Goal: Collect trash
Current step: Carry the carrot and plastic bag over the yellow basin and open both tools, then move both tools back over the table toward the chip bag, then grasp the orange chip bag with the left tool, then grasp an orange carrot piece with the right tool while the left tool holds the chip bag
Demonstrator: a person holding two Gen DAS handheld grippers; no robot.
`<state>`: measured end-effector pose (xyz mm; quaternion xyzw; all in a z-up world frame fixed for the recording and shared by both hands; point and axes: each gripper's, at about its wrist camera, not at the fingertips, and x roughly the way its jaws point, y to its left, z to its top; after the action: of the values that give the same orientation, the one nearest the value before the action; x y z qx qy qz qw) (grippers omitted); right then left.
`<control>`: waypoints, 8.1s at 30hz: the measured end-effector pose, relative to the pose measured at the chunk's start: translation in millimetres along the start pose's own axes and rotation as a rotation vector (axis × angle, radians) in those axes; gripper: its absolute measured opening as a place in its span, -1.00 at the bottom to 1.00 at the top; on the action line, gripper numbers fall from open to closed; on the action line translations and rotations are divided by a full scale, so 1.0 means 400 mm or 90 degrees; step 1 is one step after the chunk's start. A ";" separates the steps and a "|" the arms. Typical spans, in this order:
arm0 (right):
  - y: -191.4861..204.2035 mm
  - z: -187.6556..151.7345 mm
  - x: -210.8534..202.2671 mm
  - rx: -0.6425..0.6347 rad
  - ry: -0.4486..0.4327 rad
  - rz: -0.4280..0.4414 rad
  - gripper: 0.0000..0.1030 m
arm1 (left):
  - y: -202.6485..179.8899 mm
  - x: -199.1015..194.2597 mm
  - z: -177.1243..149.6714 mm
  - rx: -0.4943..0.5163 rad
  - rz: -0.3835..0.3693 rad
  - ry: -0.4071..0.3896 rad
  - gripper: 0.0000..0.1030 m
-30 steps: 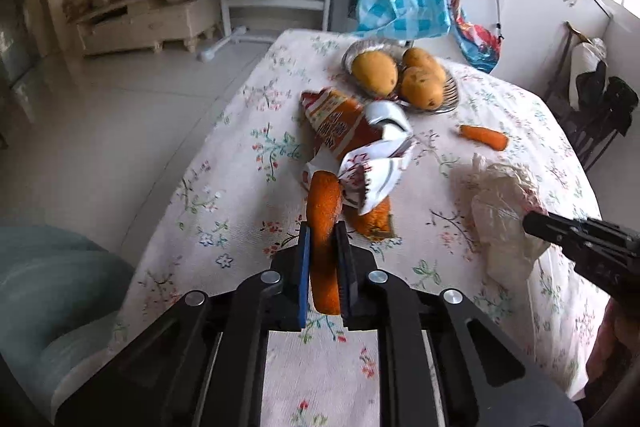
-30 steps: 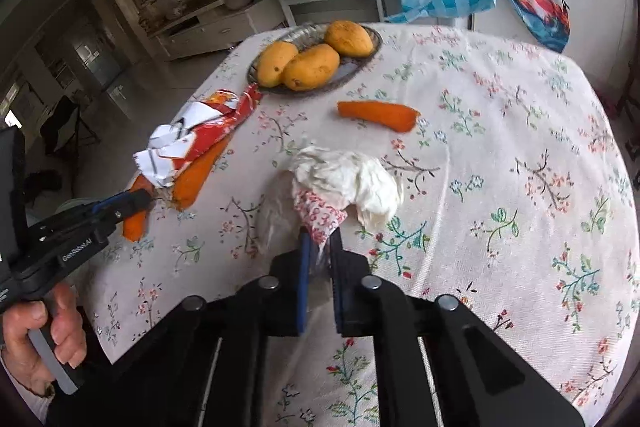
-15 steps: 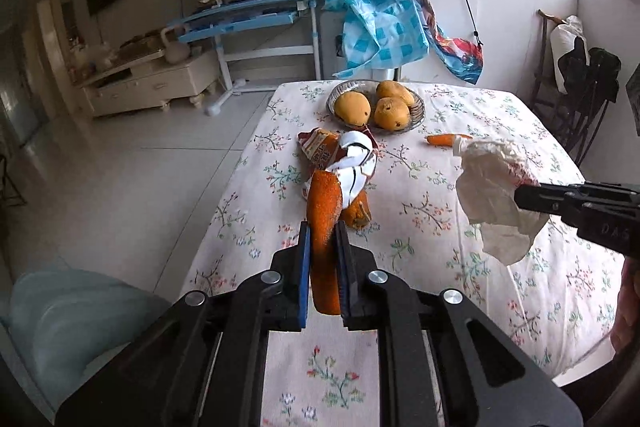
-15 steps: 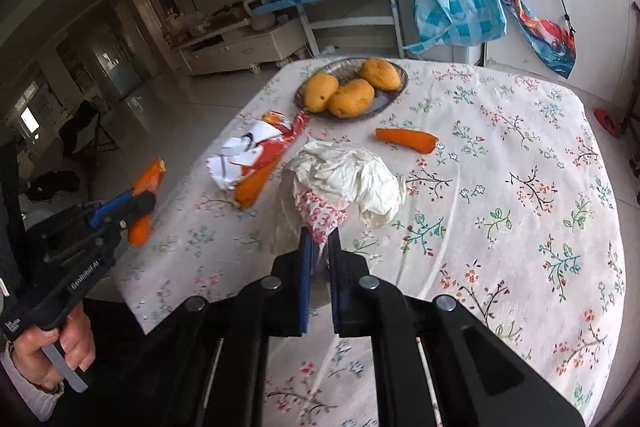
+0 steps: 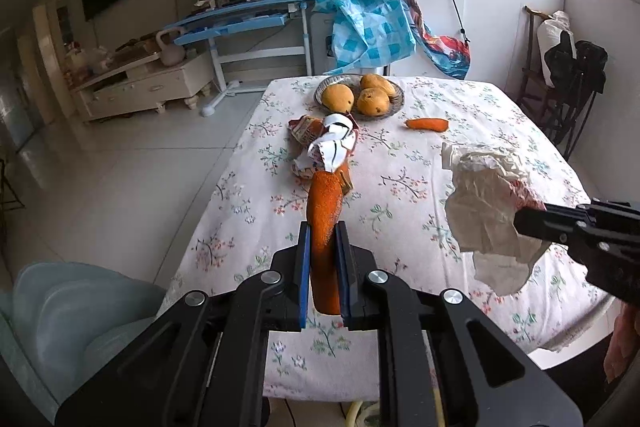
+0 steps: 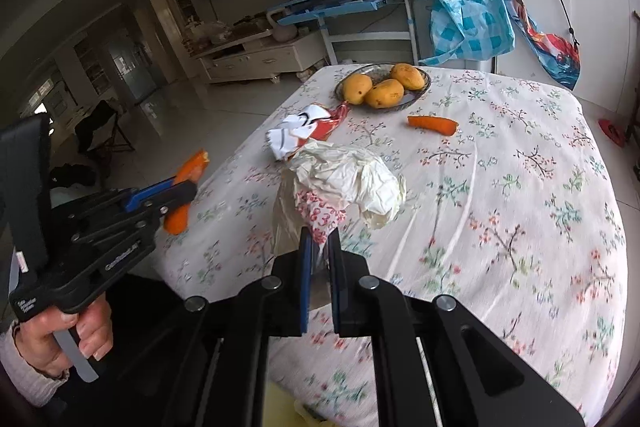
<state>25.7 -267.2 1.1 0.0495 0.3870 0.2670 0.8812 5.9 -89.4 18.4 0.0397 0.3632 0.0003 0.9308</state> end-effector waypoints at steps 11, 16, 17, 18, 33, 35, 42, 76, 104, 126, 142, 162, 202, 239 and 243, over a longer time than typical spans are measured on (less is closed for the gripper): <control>0.067 -0.110 -0.056 -0.016 0.027 0.025 -0.83 | -0.016 -0.057 -0.053 0.008 -0.018 0.009 -0.77; 0.109 -0.170 -0.075 -0.044 0.057 0.034 -0.83 | -0.024 -0.082 -0.075 0.013 -0.026 0.013 -0.77; 0.117 -0.182 -0.077 -0.050 0.065 0.036 -0.83 | -0.027 -0.087 -0.080 0.015 -0.028 0.014 -0.77; 0.123 -0.190 -0.079 -0.053 0.070 0.038 -0.83 | -0.029 -0.090 -0.084 0.016 -0.029 0.014 -0.77; 0.164 -0.328 -0.040 -0.095 0.212 0.020 -0.77 | -0.088 -0.128 -0.162 0.040 -0.075 0.057 -0.77; 0.158 -0.334 -0.043 -0.087 0.212 0.015 -0.74 | -0.096 -0.128 -0.174 0.043 -0.079 0.064 -0.77; 0.133 -0.332 -0.069 -0.058 0.190 0.003 -0.35 | -0.122 -0.121 -0.215 0.056 -0.100 0.102 -0.77; 0.001 -0.269 -0.136 0.088 0.002 -0.133 0.55 | -0.065 -0.090 -0.225 -0.019 -0.040 0.061 0.81; 0.036 -0.243 -0.064 0.062 0.027 -0.131 0.59 | 0.053 -0.067 -0.163 -0.111 -0.032 0.049 0.86; -0.011 -0.097 0.041 0.027 0.065 -0.126 0.60 | 0.056 0.119 0.076 -0.069 -0.030 0.036 0.86; -0.073 -0.063 0.081 0.068 0.060 -0.106 0.60 | -0.024 0.375 0.216 0.022 0.001 0.093 0.31; -0.051 -0.060 0.089 0.058 0.053 -0.091 0.60 | 0.180 0.308 0.129 -0.212 -0.197 0.153 -0.82; -0.166 0.179 0.244 -0.074 0.036 -0.168 0.59 | 0.208 0.364 0.070 -0.310 -0.136 0.204 0.58; -0.160 0.202 0.338 -0.123 0.150 -0.095 -0.68 | 0.191 0.394 0.088 -0.300 -0.128 0.217 0.75; -0.143 0.177 0.305 -0.119 0.155 -0.083 -0.68 | 0.186 0.380 0.076 -0.296 -0.126 0.215 0.75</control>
<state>168.6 -245.4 -46.5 -0.0907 0.4665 0.2478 0.8443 140.6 -13.1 -56.7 -0.2106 0.5053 -0.0009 0.8369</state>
